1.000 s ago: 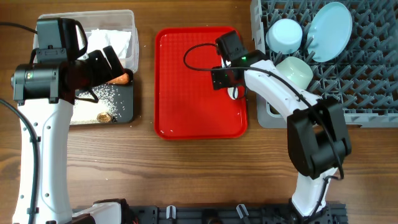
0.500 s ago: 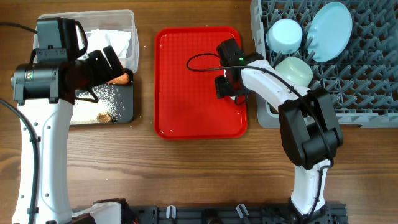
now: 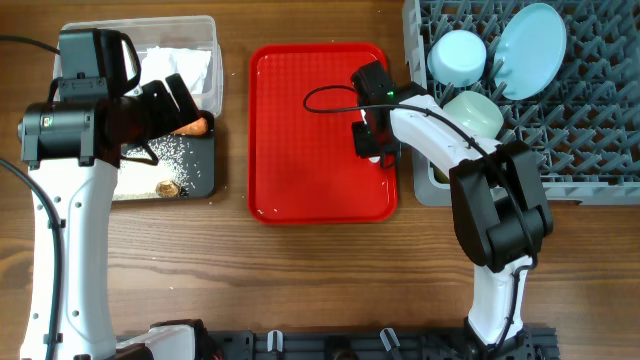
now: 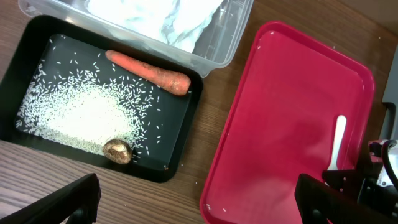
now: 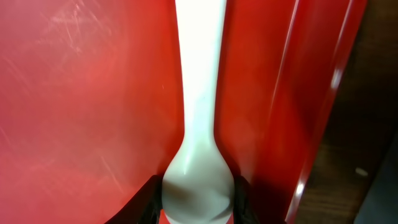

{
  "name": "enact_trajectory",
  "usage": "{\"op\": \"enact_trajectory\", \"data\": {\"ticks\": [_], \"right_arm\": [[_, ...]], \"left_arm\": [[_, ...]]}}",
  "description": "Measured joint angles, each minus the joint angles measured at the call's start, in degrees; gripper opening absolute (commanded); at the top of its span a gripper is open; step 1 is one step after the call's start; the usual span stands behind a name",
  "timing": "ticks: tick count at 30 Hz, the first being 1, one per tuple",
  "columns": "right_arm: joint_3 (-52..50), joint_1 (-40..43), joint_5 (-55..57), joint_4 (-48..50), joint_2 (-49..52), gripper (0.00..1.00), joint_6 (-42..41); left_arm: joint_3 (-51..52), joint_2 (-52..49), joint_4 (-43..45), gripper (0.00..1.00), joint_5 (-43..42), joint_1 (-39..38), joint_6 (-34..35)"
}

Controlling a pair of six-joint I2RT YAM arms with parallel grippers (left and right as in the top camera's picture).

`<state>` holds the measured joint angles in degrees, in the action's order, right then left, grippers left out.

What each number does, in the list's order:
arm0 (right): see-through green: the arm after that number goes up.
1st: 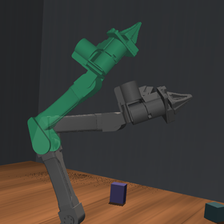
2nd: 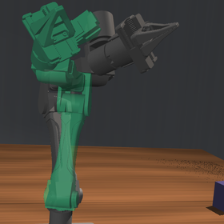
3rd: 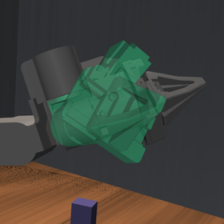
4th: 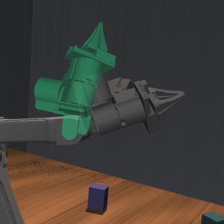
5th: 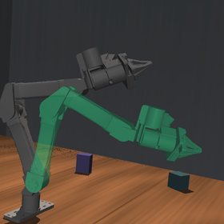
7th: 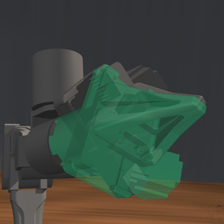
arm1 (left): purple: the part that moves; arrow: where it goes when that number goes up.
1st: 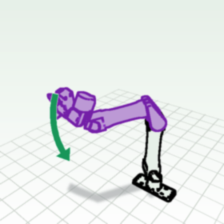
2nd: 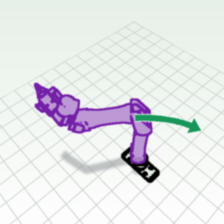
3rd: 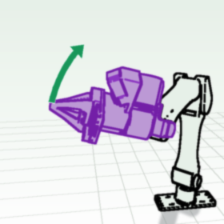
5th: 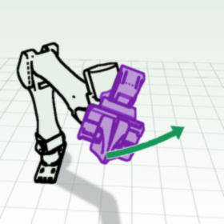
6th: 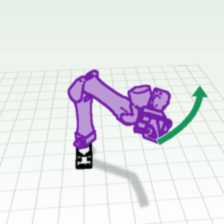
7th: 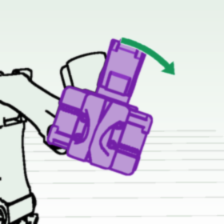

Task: Sort waste into correct bins and load items into the dishwasher rack
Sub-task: 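Carry the white spoon into the rack and release it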

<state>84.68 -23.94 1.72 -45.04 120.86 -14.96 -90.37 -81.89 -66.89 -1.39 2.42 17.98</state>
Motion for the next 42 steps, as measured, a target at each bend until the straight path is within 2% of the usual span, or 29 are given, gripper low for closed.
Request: {"op": "enact_trajectory", "data": {"ticks": [11, 24, 31, 38, 40, 42], "right_arm": [[0.1, 0.0, -0.6, -2.4, -1.7, 0.05, 0.3], [0.1, 0.3, 2.6, -5.6, -24.1, 0.06, 2.3], [0.1, 6.2, 9.9, -10.1, -26.8, 0.07, 3.7], [0.1, 11.8, 12.3, -10.3, -26.8, 0.07, 5.4], [0.1, 11.9, 12.5, -10.2, -26.8, 0.11, 6.5], [0.1, 11.8, 12.5, -9.9, -26.6, 0.24, 7.2]], "left_arm": [[0.0, 0.0, 0.0, 1.00, 0.0, 0.0, 0.0], [0.0, 0.0, 0.0, 1.00, 0.0, 0.0, 0.0], [0.0, 0.0, 0.0, 1.00, 0.0, 0.0, 0.0], [0.0, 0.0, 0.0, 1.00, 0.0, 0.0, 0.0], [0.0, 0.0, 0.0, 1.00, 0.0, 0.0, 0.0], [0.0, 0.0, 0.0, 1.00, 0.0, 0.0, 0.0]]}}
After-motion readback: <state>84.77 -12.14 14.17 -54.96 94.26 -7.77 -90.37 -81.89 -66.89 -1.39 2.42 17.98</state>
